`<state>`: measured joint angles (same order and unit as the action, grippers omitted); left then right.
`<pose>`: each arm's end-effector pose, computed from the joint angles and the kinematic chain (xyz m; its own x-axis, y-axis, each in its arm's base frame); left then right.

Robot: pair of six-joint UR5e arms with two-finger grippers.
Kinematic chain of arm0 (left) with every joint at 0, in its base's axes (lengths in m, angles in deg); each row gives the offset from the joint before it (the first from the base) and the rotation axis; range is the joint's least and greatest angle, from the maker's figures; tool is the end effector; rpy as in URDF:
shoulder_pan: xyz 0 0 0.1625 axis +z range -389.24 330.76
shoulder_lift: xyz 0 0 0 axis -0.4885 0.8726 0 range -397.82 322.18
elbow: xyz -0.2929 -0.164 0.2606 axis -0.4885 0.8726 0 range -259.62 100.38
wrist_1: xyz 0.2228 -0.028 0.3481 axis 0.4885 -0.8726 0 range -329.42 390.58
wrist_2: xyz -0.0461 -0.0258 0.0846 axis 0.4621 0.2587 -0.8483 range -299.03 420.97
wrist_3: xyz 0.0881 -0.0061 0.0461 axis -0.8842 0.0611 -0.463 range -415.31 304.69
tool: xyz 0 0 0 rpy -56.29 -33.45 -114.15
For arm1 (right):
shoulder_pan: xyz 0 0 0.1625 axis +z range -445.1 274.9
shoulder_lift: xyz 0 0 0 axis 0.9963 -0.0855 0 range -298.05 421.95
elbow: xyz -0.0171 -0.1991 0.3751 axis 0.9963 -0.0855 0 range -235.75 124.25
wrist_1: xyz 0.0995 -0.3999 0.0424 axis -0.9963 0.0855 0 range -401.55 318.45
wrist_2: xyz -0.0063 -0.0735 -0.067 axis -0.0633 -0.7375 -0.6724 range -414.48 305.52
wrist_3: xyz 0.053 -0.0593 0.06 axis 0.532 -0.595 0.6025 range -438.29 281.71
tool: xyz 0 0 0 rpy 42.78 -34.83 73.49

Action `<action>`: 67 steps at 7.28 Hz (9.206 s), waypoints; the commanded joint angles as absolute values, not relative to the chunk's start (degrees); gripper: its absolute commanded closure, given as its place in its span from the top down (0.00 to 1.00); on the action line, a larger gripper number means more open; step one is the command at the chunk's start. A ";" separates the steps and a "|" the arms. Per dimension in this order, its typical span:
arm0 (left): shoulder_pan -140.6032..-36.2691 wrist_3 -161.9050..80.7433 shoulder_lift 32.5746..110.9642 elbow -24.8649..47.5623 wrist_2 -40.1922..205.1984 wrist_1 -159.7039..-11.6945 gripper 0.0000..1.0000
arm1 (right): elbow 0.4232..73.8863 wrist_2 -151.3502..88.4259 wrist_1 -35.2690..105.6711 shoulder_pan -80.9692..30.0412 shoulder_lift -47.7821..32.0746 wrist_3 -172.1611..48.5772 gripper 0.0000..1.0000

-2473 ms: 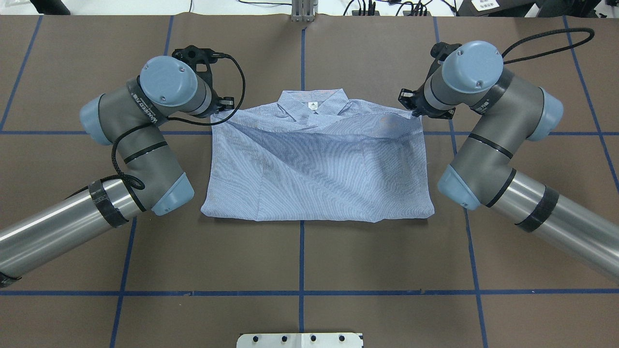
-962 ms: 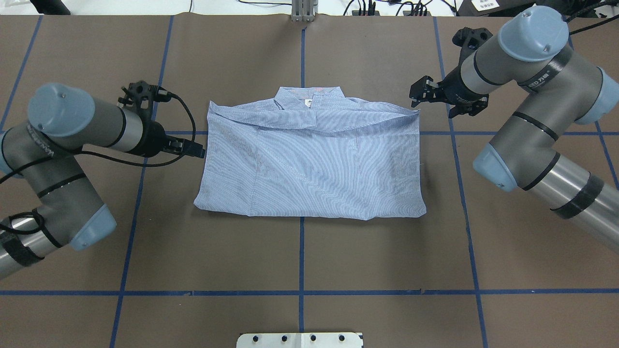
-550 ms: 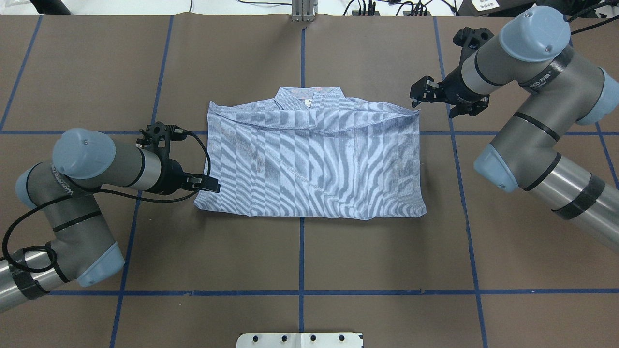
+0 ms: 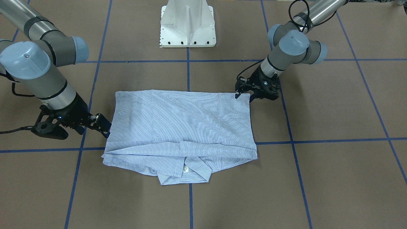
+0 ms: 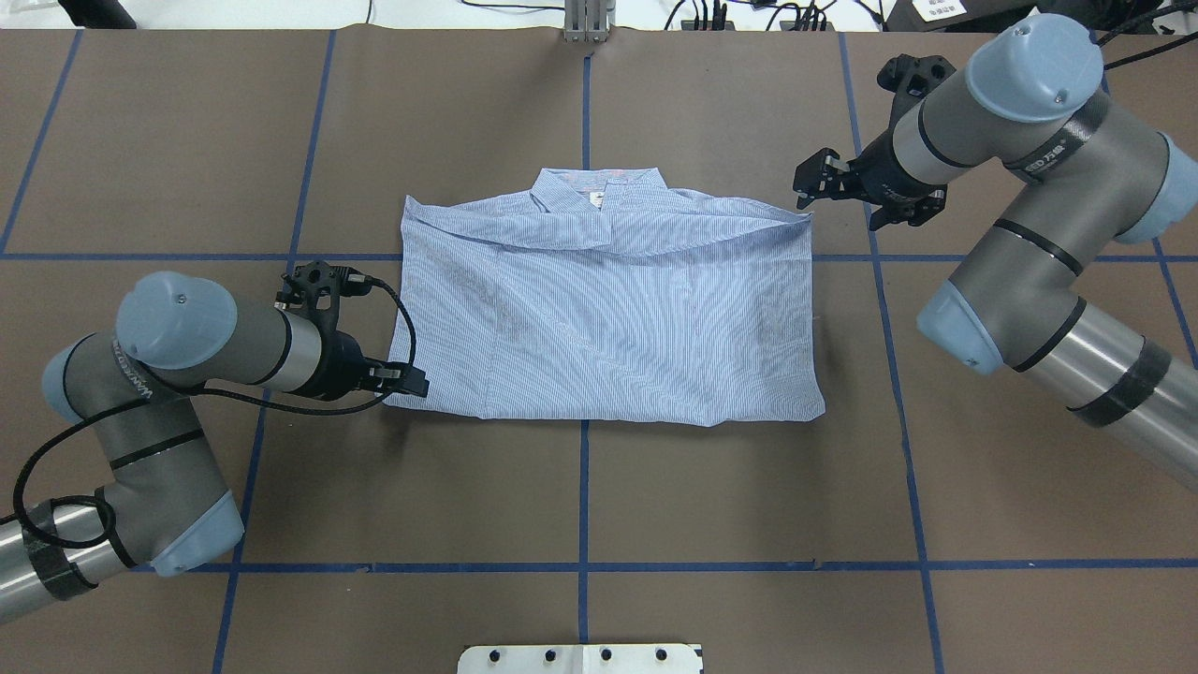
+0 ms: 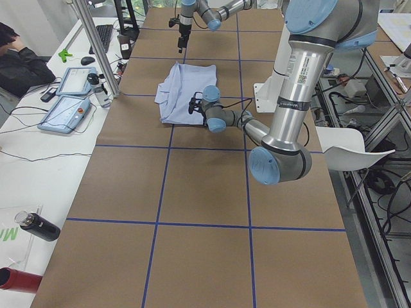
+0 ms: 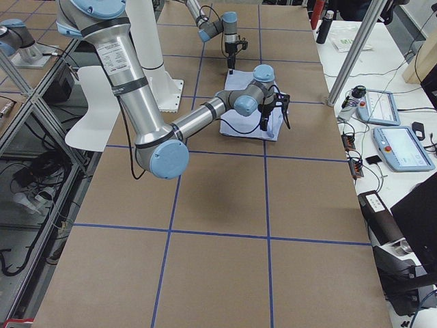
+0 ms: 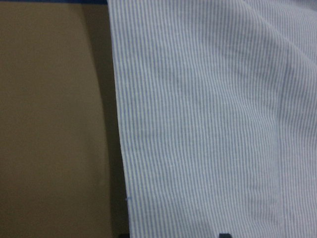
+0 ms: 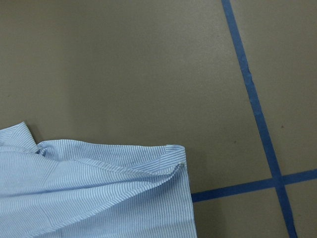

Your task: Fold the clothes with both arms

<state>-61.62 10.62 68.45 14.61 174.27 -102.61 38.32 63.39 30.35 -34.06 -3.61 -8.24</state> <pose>0.4672 -0.4074 0.3843 0.4201 0.1771 -0.8900 0.0230 0.9784 0.2055 -0.3432 -0.5623 0.3503 0.5677 0.2223 0.7927 -0.2979 0.9531 -0.0540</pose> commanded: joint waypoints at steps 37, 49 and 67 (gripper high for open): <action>-83.56 -8.11 82.23 -1.22 180.76 -97.83 1.00 | 46.79 33.85 41.14 -67.94 2.62 39.90 0.00; -83.29 -8.11 81.97 -0.78 181.90 -97.83 1.00 | 47.28 34.28 53.62 -64.89 8.58 -1.06 1.00; -83.03 -8.29 79.86 1.15 182.52 -97.83 1.00 | 20.71 32.79 64.53 -61.90 27.15 -25.82 1.00</action>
<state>-83.03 -8.25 79.86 1.11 182.52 -97.83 20.63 32.79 63.92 -62.15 27.37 -24.97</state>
